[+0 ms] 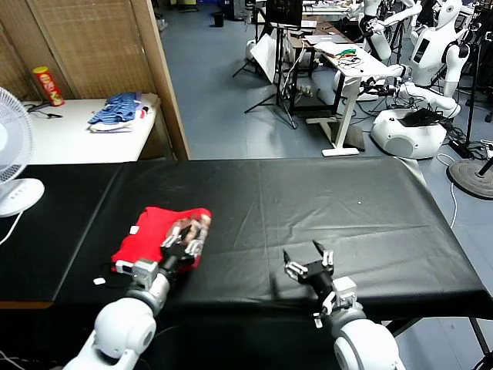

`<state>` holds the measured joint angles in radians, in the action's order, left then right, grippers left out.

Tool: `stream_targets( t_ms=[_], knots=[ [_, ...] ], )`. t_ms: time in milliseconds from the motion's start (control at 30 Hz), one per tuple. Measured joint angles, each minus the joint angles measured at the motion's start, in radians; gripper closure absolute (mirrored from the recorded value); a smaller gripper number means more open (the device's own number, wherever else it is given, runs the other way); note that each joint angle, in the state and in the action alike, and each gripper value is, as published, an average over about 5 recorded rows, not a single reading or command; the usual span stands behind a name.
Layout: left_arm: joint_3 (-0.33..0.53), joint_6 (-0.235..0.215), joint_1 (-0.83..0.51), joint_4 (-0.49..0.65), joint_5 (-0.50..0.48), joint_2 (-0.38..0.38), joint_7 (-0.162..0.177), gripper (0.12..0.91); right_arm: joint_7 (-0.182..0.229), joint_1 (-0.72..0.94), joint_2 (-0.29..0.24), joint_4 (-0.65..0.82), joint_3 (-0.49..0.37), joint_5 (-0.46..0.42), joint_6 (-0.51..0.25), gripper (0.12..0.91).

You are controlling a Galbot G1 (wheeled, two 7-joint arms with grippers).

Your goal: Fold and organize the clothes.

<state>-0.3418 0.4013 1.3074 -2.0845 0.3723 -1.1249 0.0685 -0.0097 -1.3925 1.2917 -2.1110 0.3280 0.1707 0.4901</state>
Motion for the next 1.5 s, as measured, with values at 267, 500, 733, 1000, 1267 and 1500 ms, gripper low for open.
stream_targets(
  t_ms=[267, 500, 733, 1000, 1267, 1500],
  knots=[
    [-0.019, -0.061, 0.013, -0.044, 0.097, 0.019, -0.007, 0.241, 0.001, 0.152, 0.013, 0.109, -0.118, 0.221, 0.069, 0.227],
    [-0.067, -0.07, 0.05, -0.086, 0.087, 0.026, 0.023, 0.232, 0.009, 0.357, 0.083, 0.306, -0.251, 0.352, 0.08, 0.227],
    [-0.104, -0.069, 0.097, -0.118, 0.077, 0.015, 0.038, 0.232, -0.008, 0.481, 0.148, 0.468, -0.339, 0.353, 0.064, 0.337],
    [-0.129, -0.067, 0.13, -0.134, 0.096, 0.014, 0.071, 0.232, -0.055, 0.5, 0.148, 0.508, -0.357, 0.21, -0.003, 0.751],
    [-0.119, -0.07, 0.13, -0.115, 0.105, 0.016, 0.101, 0.232, -0.137, 0.476, 0.02, 0.445, -0.298, -0.124, -0.152, 0.901],
    [-0.112, -0.102, 0.137, -0.085, 0.093, 0.034, 0.097, 0.232, -0.093, 0.366, -0.144, 0.321, -0.225, -0.184, -0.227, 0.739]
  ],
)
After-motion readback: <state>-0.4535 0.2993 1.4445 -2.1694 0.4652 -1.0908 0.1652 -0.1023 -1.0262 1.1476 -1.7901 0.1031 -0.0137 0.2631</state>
